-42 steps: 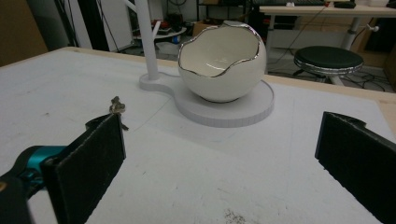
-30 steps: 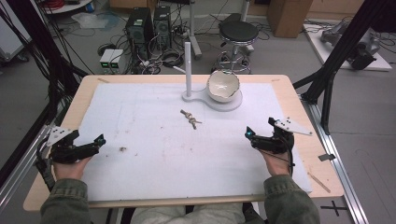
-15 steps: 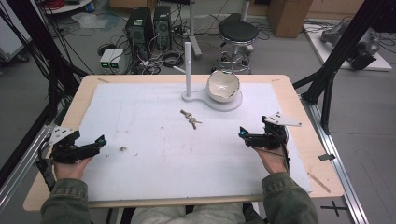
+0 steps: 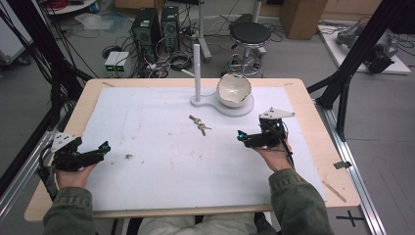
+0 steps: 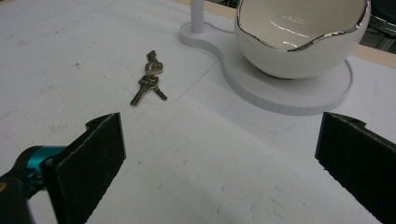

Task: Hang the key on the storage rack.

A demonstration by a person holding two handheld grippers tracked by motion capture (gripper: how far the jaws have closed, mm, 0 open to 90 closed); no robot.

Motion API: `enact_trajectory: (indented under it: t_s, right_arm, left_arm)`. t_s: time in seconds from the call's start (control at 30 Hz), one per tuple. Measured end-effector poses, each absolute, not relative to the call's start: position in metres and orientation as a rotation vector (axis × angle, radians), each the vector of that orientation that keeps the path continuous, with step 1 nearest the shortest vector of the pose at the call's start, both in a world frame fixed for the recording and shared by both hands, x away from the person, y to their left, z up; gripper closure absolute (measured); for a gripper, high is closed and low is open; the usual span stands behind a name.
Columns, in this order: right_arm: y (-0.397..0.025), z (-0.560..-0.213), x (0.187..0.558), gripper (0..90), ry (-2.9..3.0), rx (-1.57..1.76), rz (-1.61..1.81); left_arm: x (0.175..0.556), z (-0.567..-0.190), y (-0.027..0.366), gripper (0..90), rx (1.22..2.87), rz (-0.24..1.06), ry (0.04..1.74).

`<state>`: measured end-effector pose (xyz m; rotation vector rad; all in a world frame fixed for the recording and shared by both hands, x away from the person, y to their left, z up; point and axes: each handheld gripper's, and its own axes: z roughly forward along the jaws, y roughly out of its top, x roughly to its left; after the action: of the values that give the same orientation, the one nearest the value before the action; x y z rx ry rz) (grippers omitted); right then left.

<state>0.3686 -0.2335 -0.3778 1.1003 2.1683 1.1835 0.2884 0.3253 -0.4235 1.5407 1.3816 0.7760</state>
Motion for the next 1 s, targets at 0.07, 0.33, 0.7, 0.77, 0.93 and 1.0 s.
enact_trajectory:
  t_s: [0.07, 0.33, 0.7, 0.77, 0.93, 1.0]
  right_arm:
    - [-0.230, -0.376, 0.372, 0.5, 2.172, 1.086, 1.186]
    - [-0.215, -0.368, 0.384, 0.5, 2.211, 1.055, 1.181]
    - [-0.190, -0.363, 0.410, 0.6, 2.272, 1.030, 1.163]
    - [-0.185, -0.361, 0.414, 0.6, 2.297, 1.019, 1.155]
    - [-0.174, -0.357, 0.427, 0.6, 2.338, 0.996, 1.146]
    - [-0.169, -0.355, 0.431, 0.6, 2.344, 0.996, 1.130]
  left_arm:
    - [0.288, -0.424, 0.325, 1.7, 1.538, 0.777, 1.384]
    - [0.289, -0.424, 0.325, 1.7, 1.545, 0.772, 1.381]
    - [0.290, -0.424, 0.325, 1.7, 1.540, 0.776, 1.381]
    - [0.290, -0.425, 0.325, 1.7, 1.541, 0.773, 1.379]
    - [0.291, -0.425, 0.325, 1.7, 1.548, 0.764, 1.384]
    - [0.291, -0.425, 0.324, 1.7, 1.554, 0.761, 1.382]
